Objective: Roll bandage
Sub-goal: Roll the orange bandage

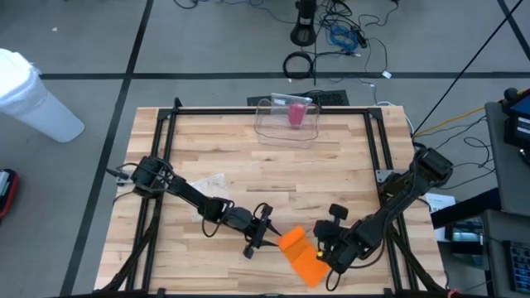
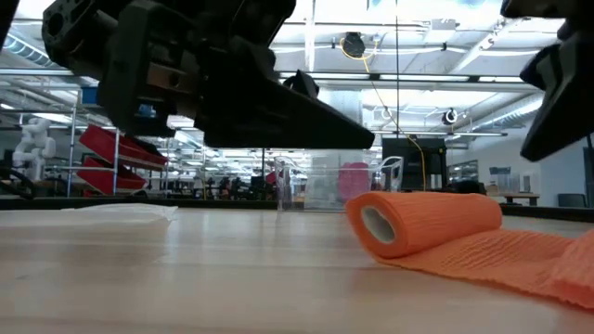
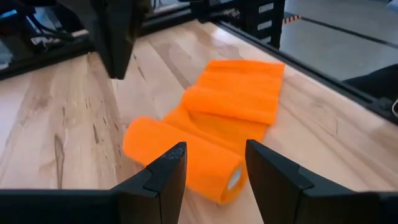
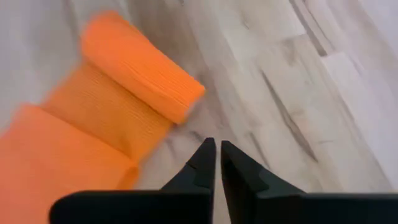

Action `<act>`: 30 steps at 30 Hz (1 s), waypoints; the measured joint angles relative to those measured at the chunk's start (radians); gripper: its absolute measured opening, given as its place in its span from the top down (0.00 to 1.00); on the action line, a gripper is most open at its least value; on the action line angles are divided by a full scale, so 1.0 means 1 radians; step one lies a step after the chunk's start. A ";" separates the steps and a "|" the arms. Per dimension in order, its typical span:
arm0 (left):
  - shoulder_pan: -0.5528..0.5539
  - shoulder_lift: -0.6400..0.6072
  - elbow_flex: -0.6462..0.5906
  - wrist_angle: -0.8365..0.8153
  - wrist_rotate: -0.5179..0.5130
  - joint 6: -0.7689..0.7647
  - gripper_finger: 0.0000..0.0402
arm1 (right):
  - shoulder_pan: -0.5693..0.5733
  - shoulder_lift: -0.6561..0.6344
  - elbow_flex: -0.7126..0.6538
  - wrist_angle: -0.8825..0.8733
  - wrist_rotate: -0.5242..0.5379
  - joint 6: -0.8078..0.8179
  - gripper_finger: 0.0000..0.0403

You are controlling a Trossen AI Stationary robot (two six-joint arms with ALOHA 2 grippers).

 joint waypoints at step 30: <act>-0.019 0.000 0.000 -0.117 -0.082 0.085 0.58 | -0.063 0.201 -0.015 0.239 -0.037 0.031 0.69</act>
